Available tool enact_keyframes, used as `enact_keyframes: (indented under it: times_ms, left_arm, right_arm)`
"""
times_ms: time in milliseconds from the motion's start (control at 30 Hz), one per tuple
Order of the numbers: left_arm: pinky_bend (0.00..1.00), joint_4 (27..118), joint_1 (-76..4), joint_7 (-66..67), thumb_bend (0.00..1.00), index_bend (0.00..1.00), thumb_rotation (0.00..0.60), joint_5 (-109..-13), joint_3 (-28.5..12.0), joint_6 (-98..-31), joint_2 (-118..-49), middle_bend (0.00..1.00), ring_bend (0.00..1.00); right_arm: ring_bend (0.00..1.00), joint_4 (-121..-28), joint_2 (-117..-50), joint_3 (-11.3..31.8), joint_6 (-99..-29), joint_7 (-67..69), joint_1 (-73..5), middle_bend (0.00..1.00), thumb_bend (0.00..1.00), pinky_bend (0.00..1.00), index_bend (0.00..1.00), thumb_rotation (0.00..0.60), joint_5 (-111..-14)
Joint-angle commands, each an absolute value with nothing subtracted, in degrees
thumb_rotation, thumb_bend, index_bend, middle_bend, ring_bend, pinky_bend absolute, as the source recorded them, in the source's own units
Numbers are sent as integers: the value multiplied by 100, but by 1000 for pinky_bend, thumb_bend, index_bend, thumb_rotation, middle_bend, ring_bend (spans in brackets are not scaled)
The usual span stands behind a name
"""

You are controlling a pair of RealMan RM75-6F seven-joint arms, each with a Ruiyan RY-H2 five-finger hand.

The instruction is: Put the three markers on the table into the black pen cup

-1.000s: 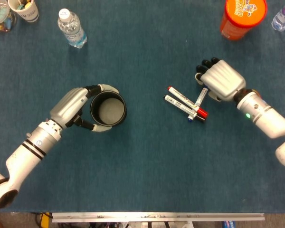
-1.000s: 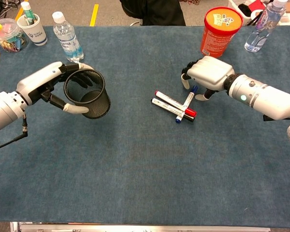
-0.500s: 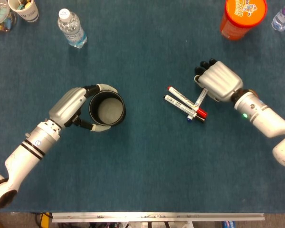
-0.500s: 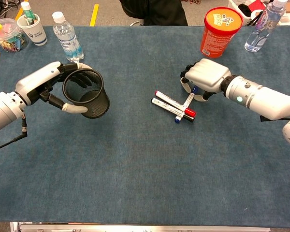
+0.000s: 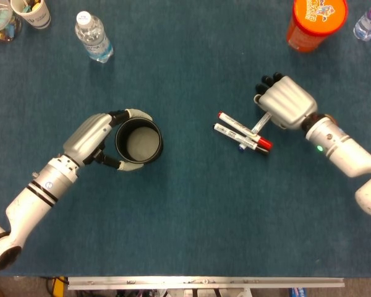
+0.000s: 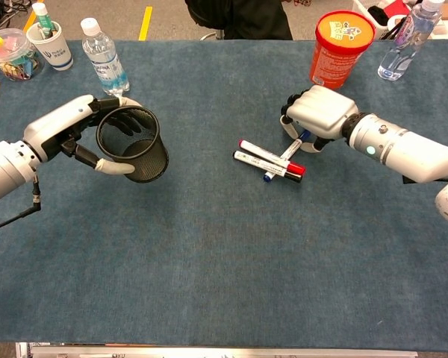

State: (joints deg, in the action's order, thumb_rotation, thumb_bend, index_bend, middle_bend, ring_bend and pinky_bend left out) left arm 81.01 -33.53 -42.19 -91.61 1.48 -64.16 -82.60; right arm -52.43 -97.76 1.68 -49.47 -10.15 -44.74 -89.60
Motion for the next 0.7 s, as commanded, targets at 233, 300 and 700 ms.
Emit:
enact_keyframes:
  times_ms: [233,300,700]
  left_arm:
    - [292,8112,-3513,-4130,151,285,600,-9083,38,-6207,-8284,379,347]
    - [291,8115,-3544,-4105,151,285,600,-9069,14,-6174,-8304,379,347]
    - [291,8078,-3803,-3777,151,285,600,-8881,-140,-5799,-8600,380,347]
  right_arm:
    - [234,-5794,-8943,173,-5429,-966,-4478,387,315,312,660,600,-9182]
    - [234,-5955,-8769,170,-5466,-1010,-4482,387,315,311,660,600,-9207]
    - [234,-7078,-7807,370,-5918,-1271,-4490,396,315,307,671,600,-9289]
